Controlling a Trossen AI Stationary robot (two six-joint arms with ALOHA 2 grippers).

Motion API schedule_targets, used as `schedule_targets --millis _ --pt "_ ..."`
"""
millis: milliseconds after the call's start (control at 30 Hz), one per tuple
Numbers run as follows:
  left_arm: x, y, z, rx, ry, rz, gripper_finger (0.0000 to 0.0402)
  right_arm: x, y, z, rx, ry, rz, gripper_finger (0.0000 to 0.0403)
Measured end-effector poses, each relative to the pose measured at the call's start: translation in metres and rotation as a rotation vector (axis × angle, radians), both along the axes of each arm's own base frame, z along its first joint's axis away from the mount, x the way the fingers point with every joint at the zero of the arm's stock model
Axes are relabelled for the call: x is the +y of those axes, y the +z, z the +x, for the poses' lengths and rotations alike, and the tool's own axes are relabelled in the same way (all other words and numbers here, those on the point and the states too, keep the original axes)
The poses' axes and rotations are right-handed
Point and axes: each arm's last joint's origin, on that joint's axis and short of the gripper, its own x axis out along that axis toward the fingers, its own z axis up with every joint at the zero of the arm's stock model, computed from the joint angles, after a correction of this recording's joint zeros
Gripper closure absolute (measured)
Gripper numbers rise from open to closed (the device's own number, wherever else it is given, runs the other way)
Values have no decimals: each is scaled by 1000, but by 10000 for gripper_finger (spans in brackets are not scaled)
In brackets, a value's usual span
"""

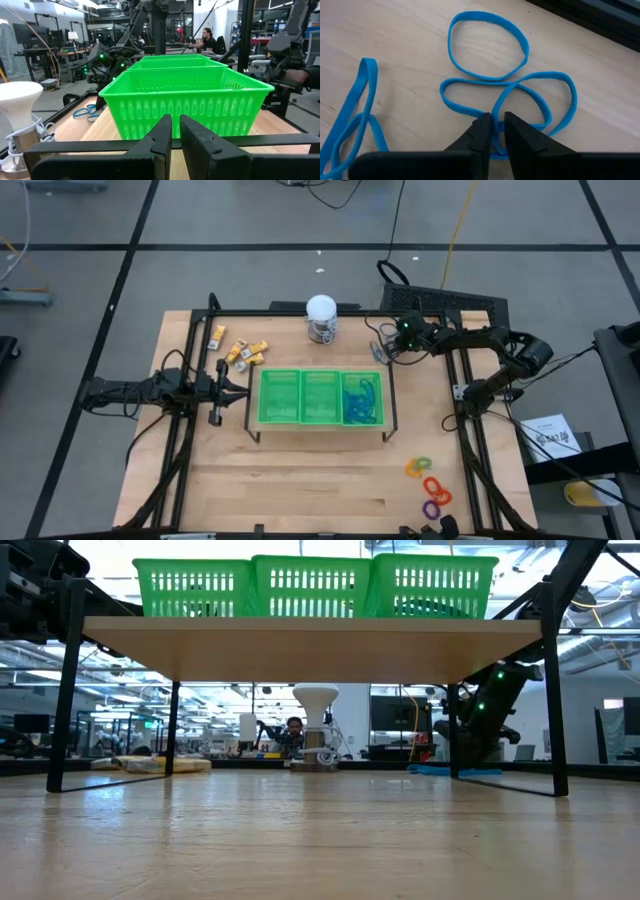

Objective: Pick & Place Office Desk Supplies
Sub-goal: Put the blue rubber band into the right green bin on the shelf

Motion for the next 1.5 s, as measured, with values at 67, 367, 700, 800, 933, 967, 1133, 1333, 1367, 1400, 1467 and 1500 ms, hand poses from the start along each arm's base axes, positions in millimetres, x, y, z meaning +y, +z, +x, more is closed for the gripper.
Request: schedule_targets --millis 67,367,700,800,933,967,1133,1333,1367,1400,1467,1500 --pt "0 0 0 0 0 0 357 0 0 0 0 0 0 376" --pt "0 0 0 0 0 0 357 4 22 -3 -65 12 -57 400" --pt "0 0 0 0 0 0 357 17 63 -9 -179 30 -177 401" --pt "0 0 0 0 0 0 357 24 74 -10 -211 46 -208 402" --pt "0 0 0 0 0 0 357 32 86 -14 -227 43 -247 402" --pt "0 0 0 0 0 0 357 33 88 -15 -221 36 -255 402" --pt "0 0 0 0 0 0 357 42 84 -24 -150 12 -174 402" --pt "0 0 0 0 0 0 357 52 66 -34 -54 9 -27 402" --pt "0 0 0 0 0 0 357 54 61 -35 -49 -2 -10 402" --pt "0 0 0 0 0 0 357 55 57 -37 -44 -12 6 402" --pt "0 0 0 1 0 0 357 57 52 -39 -47 -13 30 402" --pt "0 0 0 0 0 0 357 58 49 -39 -51 -10 40 402"
